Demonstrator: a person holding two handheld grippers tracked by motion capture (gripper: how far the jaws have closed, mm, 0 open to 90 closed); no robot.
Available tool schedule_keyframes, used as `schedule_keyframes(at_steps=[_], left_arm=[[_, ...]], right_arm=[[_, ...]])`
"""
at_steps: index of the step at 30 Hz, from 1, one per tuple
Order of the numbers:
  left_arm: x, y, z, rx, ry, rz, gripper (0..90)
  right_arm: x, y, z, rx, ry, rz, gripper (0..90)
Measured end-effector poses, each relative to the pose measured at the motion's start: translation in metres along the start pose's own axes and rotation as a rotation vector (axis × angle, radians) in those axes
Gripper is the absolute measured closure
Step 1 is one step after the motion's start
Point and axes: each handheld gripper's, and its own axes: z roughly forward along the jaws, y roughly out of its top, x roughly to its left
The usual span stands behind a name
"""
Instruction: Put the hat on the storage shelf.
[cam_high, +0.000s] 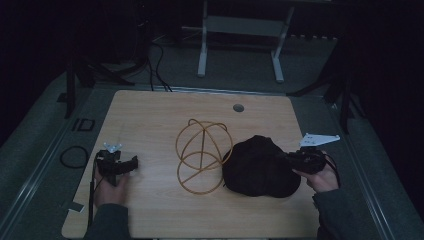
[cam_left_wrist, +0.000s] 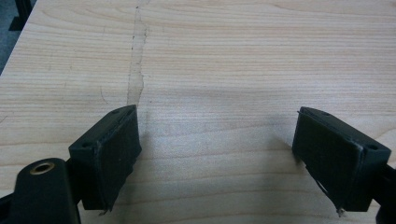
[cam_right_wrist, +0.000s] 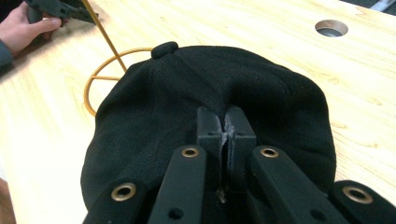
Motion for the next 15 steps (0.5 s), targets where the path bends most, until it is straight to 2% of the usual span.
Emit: schedule_keyframes(at_steps=[15], left_arm=[[0.000, 0.000, 0.000, 0.000, 0.000, 0.000, 14.8]], right_arm=[[0.003, 0.013, -0.006, 0.002, 0.017, -0.033, 87.2]])
